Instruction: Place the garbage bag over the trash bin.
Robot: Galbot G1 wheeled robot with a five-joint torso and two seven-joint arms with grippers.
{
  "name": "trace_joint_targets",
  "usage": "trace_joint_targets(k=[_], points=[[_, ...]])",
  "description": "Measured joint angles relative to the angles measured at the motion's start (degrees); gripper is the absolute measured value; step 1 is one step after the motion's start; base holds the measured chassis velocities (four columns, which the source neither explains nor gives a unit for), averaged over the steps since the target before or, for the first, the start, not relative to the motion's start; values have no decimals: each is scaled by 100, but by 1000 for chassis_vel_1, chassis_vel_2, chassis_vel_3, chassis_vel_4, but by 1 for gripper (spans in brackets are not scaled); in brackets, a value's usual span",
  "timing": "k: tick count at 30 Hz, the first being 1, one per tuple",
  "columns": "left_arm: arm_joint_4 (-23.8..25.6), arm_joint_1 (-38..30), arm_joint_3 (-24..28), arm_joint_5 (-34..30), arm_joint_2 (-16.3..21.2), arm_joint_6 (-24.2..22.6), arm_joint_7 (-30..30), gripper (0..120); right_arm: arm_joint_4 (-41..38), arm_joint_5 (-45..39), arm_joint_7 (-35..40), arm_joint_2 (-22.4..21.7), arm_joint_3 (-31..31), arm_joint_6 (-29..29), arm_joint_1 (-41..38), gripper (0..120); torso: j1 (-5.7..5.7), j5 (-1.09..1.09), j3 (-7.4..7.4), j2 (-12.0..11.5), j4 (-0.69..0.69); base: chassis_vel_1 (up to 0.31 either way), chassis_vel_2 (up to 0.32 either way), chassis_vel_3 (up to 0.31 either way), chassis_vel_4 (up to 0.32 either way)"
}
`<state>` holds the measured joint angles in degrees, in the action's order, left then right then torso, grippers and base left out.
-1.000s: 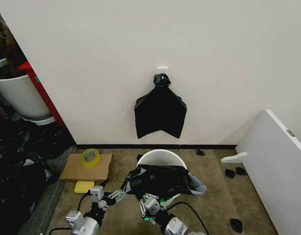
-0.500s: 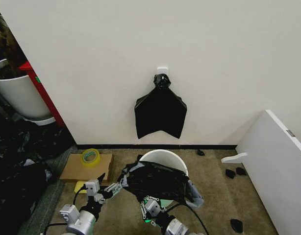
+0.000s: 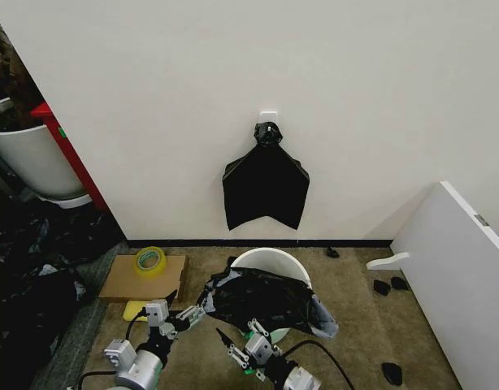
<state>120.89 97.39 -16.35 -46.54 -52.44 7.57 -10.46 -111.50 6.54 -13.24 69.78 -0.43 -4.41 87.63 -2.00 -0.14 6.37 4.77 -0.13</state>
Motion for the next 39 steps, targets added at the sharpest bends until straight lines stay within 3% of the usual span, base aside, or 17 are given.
trace_joint_targets(k=[2,4,6,15,39], points=[[6,0,4,0,-3,-2,0,100,85,47,4,10,-65,3,-63,43,0,0,0,0,0,0,0,0,0],[9,1,5,1,-3,-4,0,100,99,54,7,11,-73,3,-78,42,0,0,0,0,0,0,0,0,0],[22,11,5,0,-1,-11,0,100,127,59,36,3,-97,3,-119,30,0,0,0,0,0,0,0,0,0],[46,36,-5,0,4,-36,5,100,201,73,132,-39,-141,27,-263,0,0,0,0,0,0,0,0,0,0],[544,156,-206,-276,36,-231,-57,100,454,57,338,-36,-186,253,-387,0,0,0,0,0,0,0,0,0,0]])
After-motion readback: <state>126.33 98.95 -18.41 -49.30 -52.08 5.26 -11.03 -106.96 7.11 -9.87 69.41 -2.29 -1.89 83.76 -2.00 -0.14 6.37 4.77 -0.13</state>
